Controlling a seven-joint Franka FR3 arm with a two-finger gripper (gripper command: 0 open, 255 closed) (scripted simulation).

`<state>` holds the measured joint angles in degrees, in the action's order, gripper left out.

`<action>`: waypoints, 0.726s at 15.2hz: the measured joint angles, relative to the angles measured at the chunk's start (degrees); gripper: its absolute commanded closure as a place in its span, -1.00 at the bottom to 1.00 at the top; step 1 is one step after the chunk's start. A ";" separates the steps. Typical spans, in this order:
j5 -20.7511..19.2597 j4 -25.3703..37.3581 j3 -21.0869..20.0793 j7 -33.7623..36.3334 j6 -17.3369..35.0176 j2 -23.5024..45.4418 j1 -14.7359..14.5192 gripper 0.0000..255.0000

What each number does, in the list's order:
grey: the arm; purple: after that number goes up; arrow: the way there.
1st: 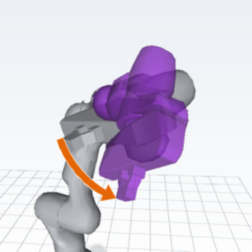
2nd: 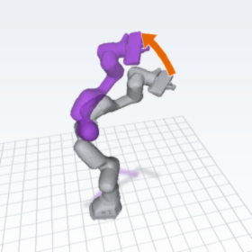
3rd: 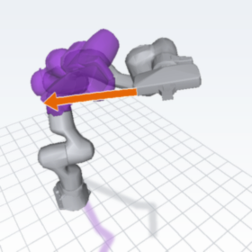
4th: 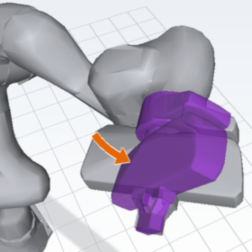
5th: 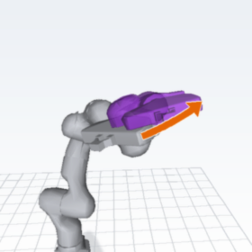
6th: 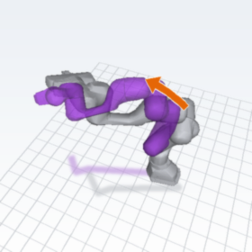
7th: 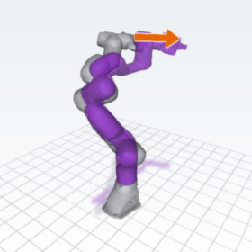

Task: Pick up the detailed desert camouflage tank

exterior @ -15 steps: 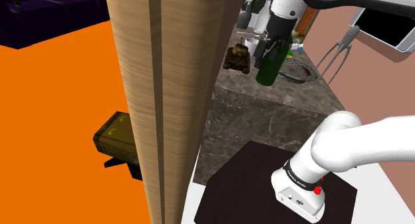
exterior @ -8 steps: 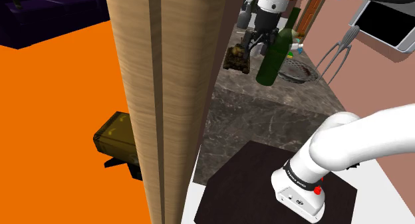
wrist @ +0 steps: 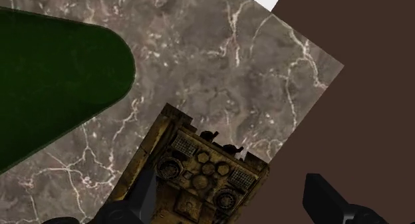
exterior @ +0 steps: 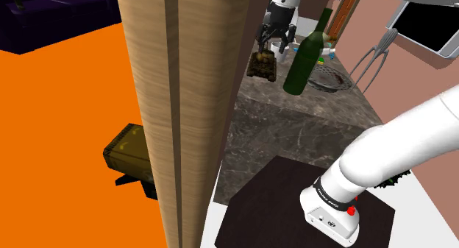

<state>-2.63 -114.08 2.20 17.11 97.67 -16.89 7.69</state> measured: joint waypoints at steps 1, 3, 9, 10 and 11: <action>0.30 2.38 0.36 0.91 -0.25 2.23 0.43 -1.00; 0.97 6.26 1.16 2.66 -0.14 6.43 1.30 -1.00; 3.55 19.59 4.46 6.78 -1.88 18.75 4.45 -1.00; 4.06 21.35 4.97 7.50 -2.19 20.37 4.98 -1.00; 4.67 23.93 5.49 8.20 -2.83 22.44 5.55 -1.00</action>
<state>2.04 -90.15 7.69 25.31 94.83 5.56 13.24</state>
